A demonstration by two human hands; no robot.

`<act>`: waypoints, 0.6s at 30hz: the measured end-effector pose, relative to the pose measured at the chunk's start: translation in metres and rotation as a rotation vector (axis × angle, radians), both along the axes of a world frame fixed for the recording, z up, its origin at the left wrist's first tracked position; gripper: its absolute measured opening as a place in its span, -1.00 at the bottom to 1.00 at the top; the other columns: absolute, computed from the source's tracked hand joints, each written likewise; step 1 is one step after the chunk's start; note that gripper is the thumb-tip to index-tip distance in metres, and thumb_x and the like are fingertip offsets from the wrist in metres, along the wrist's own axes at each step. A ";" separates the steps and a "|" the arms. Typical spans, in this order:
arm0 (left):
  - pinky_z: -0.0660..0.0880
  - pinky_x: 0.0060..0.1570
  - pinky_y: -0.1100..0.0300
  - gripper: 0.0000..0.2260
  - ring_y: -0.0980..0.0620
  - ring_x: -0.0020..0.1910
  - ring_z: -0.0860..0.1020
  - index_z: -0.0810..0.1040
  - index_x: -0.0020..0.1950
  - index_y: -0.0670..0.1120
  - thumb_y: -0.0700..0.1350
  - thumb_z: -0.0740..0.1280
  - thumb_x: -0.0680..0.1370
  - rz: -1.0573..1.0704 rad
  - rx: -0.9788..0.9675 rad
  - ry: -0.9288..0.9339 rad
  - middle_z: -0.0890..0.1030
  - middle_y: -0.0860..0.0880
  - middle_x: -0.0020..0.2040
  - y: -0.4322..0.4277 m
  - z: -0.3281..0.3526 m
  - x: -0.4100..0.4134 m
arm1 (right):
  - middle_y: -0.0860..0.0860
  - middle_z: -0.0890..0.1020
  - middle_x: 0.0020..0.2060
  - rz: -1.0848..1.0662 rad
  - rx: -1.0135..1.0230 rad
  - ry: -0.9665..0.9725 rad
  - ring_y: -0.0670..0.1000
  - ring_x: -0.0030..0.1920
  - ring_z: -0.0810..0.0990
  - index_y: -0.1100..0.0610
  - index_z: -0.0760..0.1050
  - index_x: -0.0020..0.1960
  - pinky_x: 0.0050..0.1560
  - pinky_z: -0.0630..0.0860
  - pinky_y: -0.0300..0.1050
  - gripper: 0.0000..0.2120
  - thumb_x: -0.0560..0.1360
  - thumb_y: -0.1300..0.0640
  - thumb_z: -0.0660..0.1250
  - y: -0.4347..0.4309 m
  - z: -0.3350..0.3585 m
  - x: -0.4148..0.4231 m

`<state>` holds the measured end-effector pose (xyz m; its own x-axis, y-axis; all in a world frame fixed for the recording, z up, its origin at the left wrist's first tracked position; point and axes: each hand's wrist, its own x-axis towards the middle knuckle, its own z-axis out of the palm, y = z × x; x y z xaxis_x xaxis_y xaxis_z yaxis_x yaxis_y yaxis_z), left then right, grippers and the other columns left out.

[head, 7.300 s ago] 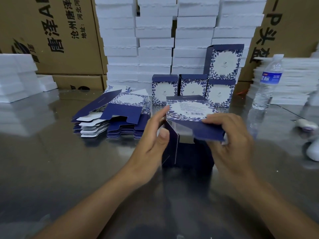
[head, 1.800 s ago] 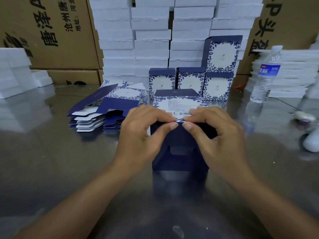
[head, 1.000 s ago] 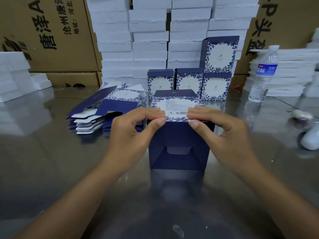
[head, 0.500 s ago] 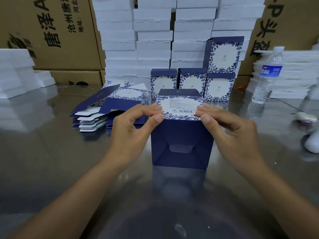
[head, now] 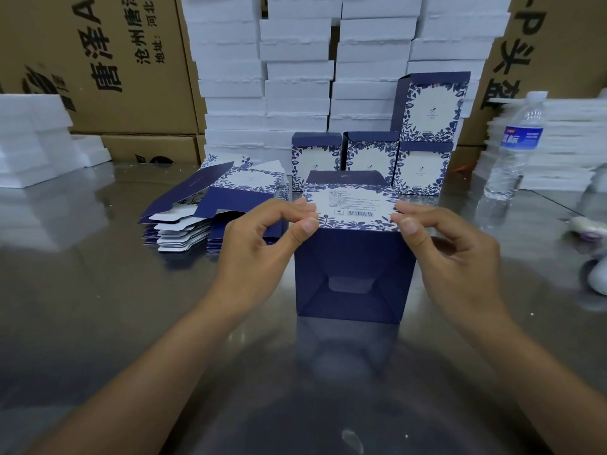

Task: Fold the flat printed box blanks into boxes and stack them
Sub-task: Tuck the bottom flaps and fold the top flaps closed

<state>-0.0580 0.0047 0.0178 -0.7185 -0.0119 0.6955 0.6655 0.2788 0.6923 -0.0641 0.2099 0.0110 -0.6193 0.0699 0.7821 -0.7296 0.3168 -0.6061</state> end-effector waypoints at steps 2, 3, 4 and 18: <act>0.45 0.13 0.35 -0.86 0.24 0.14 0.57 0.60 -0.12 0.03 0.03 0.28 0.44 -0.028 0.022 -0.036 0.64 0.15 -0.01 -0.001 0.000 -0.001 | -0.15 0.63 -0.04 0.018 -0.026 -0.032 -0.25 0.04 0.58 -0.04 0.58 -0.06 -0.02 0.45 -0.41 -0.83 0.50 -0.02 0.22 0.001 0.000 0.000; 0.48 0.06 0.39 -0.85 0.23 0.15 0.56 0.61 -0.12 0.04 0.03 0.27 0.45 -0.046 0.039 -0.056 0.64 0.17 -0.01 -0.001 0.000 -0.001 | -0.15 0.63 -0.03 0.022 -0.034 -0.050 -0.23 0.05 0.58 -0.04 0.59 -0.06 0.00 0.44 -0.42 -0.81 0.51 -0.02 0.20 0.001 0.000 -0.001; 0.49 -0.01 0.42 -0.85 0.22 0.16 0.56 0.61 -0.11 0.05 0.03 0.26 0.46 -0.058 0.052 -0.066 0.64 0.19 -0.01 -0.002 0.000 -0.002 | -0.15 0.64 -0.03 0.025 -0.043 -0.064 -0.23 0.06 0.58 -0.04 0.59 -0.07 0.00 0.43 -0.43 -0.80 0.53 -0.02 0.19 0.000 0.000 -0.001; 0.45 0.17 0.34 -0.30 0.19 0.39 0.35 0.12 0.39 0.46 0.03 0.42 0.43 -0.253 -0.020 -0.257 0.36 0.32 0.38 0.005 -0.030 -0.011 | -0.34 0.26 0.33 -0.008 0.310 -0.091 -0.10 0.43 0.27 -0.41 0.17 0.21 0.33 0.37 0.14 -0.51 0.36 -0.28 0.30 0.003 -0.020 -0.010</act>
<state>-0.0688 0.0102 -0.0125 -0.8483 0.2005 0.4901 0.5203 0.1428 0.8420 -0.0743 0.2133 -0.0094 -0.6881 -0.1580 0.7082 -0.6736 0.5019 -0.5425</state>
